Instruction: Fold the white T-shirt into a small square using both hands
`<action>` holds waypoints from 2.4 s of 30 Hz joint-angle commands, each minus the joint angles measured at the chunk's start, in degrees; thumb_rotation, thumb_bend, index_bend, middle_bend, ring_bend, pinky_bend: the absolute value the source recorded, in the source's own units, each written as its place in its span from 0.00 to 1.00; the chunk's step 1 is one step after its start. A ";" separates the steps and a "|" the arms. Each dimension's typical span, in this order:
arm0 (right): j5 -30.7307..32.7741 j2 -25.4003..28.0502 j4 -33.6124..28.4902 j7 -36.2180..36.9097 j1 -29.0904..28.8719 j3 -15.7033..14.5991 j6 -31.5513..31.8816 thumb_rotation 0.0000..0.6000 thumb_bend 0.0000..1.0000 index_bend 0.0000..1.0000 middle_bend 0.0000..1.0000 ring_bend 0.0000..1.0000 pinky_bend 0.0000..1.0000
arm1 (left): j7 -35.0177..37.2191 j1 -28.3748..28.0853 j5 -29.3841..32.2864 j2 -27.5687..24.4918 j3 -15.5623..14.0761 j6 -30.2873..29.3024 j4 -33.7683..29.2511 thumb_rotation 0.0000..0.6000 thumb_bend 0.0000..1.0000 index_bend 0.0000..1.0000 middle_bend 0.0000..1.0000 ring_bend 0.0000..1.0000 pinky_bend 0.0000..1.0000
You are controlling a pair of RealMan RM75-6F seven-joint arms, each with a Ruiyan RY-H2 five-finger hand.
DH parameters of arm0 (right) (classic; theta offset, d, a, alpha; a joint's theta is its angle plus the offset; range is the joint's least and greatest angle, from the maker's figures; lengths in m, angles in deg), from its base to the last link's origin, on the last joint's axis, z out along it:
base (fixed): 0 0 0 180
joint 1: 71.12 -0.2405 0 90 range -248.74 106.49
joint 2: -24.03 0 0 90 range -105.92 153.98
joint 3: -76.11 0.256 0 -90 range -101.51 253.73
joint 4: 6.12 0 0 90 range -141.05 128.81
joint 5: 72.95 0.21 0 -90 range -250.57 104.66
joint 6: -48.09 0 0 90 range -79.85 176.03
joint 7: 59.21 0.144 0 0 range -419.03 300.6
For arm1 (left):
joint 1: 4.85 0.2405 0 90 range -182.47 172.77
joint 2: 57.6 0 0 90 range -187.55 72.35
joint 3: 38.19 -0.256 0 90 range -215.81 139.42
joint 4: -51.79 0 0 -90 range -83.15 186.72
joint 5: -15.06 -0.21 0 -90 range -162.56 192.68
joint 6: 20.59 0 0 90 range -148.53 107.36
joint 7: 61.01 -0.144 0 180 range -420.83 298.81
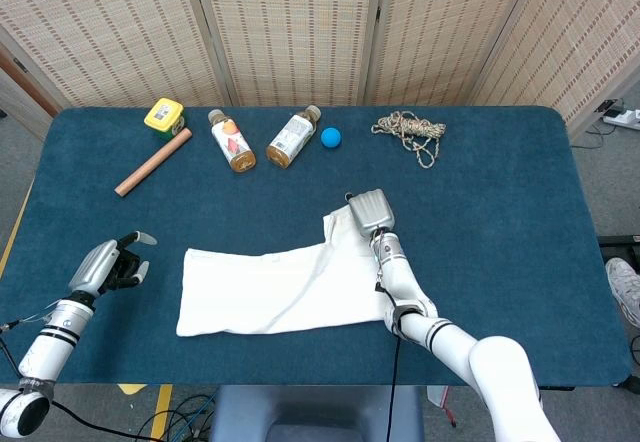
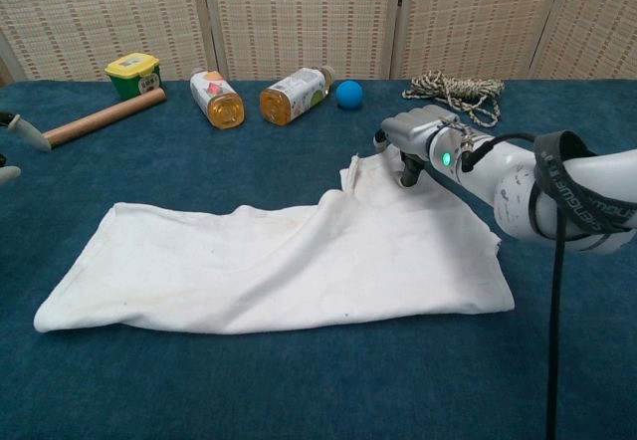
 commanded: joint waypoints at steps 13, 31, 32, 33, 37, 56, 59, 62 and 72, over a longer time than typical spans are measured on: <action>0.14 1.32 -2.74 1.34 1.22 -2.29 2.24 1.00 0.48 0.48 0.88 0.96 1.00 | 0.19 0.16 -0.14 -0.09 -0.02 -0.24 0.08 1.00 0.52 0.34 0.92 0.85 0.96; -9.97 9.15 -18.78 9.88 9.31 -8.53 15.35 1.00 0.52 0.62 0.92 0.97 1.00 | 0.15 0.57 -0.91 -0.53 -0.22 -1.32 -0.73 1.00 0.52 0.34 0.92 0.85 0.96; -10.52 9.84 -20.04 10.10 10.06 -9.13 16.07 1.00 0.52 0.62 0.92 0.97 1.00 | 0.15 0.60 -1.00 -0.59 -0.26 -1.39 -0.82 1.00 0.52 0.34 0.92 0.85 0.96; -11.08 10.55 -21.30 10.34 10.83 -9.74 16.78 1.00 0.52 0.62 0.92 0.97 1.00 | 0.12 0.63 -1.08 -0.66 -0.32 -1.42 -0.88 1.00 0.52 0.34 0.92 0.85 0.96; -14.39 13.41 -26.07 11.79 14.17 -12.97 20.14 1.00 0.53 0.62 0.92 0.97 1.00 | 0.17 0.67 -1.24 -0.77 -0.47 -1.41 -1.06 1.00 0.52 0.34 0.92 0.85 0.96; -18.75 18.65 -37.70 9.79 20.58 -18.79 23.33 1.00 0.53 0.57 0.92 0.97 1.00 | -0.57 0.31 -1.38 -1.11 -0.57 -1.19 -2.24 1.00 0.52 0.34 0.92 0.85 0.96; -18.93 20.57 -40.46 8.17 21.11 -19.42 23.38 1.00 0.53 0.47 0.92 0.97 1.00 | -0.44 0.38 -1.27 -1.10 -0.64 -1.12 -2.18 1.00 0.52 0.34 0.92 0.85 0.96; -18.66 22.34 -42.99 6.08 21.64 -20.31 22.98 1.00 0.51 0.33 0.93 0.97 1.00 | -0.43 0.38 -1.31 -1.05 -0.70 -1.10 -2.10 1.00 0.52 0.34 0.92 0.85 0.96; -17.39 26.49 -50.07 3.08 23.21 -22.20 21.90 1.00 0.45 0.17 0.93 0.97 1.00 | -0.72 0.19 -1.47 -1.47 -0.59 -1.22 -2.69 1.00 0.52 0.34 0.92 0.85 0.96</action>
